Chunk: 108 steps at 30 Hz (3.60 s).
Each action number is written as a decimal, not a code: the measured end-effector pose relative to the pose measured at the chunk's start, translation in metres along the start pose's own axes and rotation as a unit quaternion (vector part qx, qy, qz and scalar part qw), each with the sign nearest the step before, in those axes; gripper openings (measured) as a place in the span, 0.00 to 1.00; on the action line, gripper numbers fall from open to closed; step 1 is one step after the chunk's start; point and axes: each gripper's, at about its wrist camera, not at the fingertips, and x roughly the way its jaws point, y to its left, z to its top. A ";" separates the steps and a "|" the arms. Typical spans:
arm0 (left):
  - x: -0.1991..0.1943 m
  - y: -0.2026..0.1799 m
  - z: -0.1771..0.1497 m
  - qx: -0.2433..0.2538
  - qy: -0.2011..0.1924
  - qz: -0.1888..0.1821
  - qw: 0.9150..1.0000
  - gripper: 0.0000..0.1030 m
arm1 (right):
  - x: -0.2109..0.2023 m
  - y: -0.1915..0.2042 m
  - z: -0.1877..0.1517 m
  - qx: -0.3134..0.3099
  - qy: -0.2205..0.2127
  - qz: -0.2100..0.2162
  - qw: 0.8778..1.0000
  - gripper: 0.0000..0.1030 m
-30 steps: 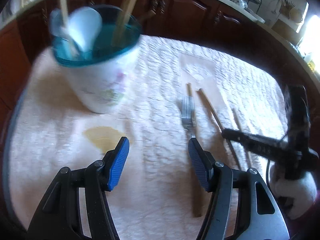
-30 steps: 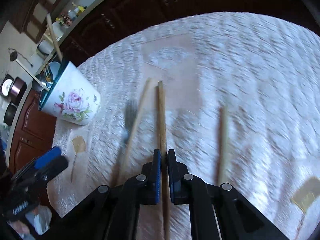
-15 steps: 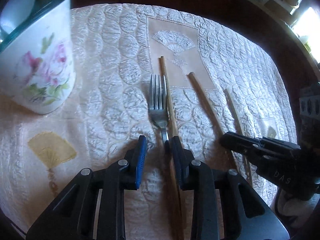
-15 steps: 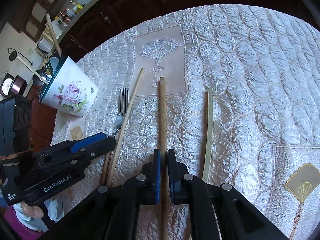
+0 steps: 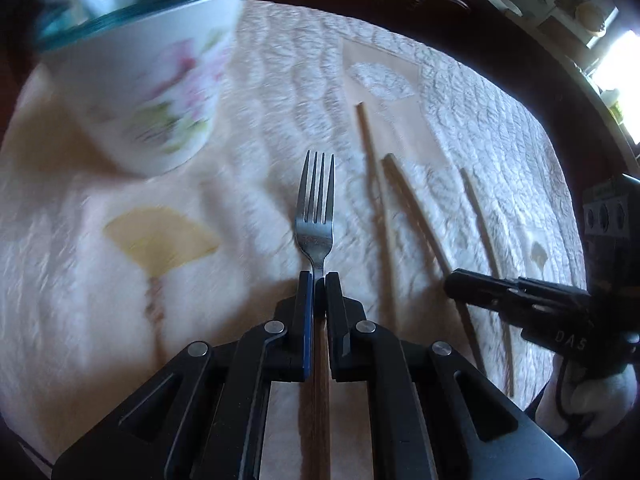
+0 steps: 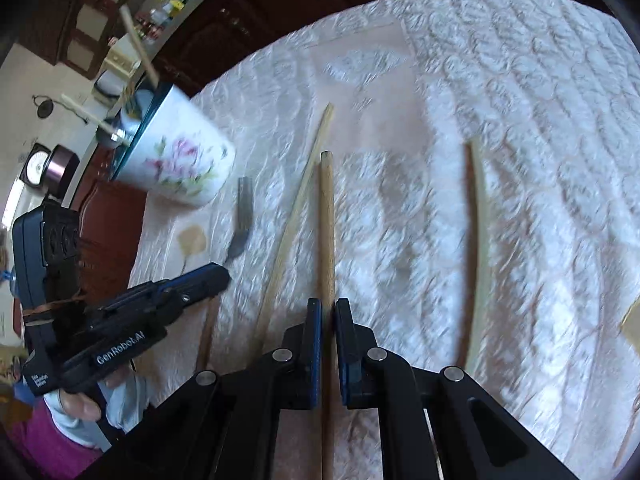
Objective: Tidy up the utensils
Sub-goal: 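Grasp the silver fork with the left gripper while the right gripper grasps a wooden chopstick, then lift the silver fork with the left gripper while the right gripper carries the chopstick over the cup, then lower the fork into the cup with the left gripper while the right gripper releases the chopstick inside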
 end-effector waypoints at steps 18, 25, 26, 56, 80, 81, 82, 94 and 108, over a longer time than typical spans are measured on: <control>0.005 0.008 -0.010 0.005 0.035 0.020 0.999 0.07 | 0.037 0.028 0.064 -0.089 0.008 -0.085 0.992 0.20; 0.005 0.011 -0.006 0.017 0.021 -0.003 1.000 0.05 | 0.041 0.034 0.083 -0.101 0.005 -0.080 0.992 0.08; 0.001 0.015 -0.006 0.009 0.016 -0.012 1.000 0.05 | 0.034 0.036 0.083 -0.101 -0.004 -0.077 0.992 0.08; -0.153 0.024 -0.012 -0.017 -0.172 -0.041 0.984 0.04 | -0.130 0.110 0.048 -0.166 -0.150 0.014 0.975 0.07; -0.240 0.063 0.090 -0.041 -0.306 0.030 0.951 0.04 | -0.179 0.214 0.145 -0.233 -0.246 0.037 0.940 0.07; -0.238 0.064 0.096 -0.040 -0.310 0.040 0.949 0.04 | -0.176 0.219 0.151 -0.234 -0.250 0.034 0.939 0.07; -0.234 0.064 0.101 -0.037 -0.313 0.049 0.948 0.04 | -0.174 0.222 0.156 -0.235 -0.252 0.030 0.938 0.07; -0.172 0.074 0.116 -0.032 -0.286 0.100 0.952 0.04 | -0.108 0.229 0.197 -0.241 -0.229 0.002 0.943 0.07; -0.137 0.084 0.111 -0.046 -0.244 0.101 0.964 0.04 | -0.067 0.226 0.180 -0.256 -0.176 -0.003 0.951 0.07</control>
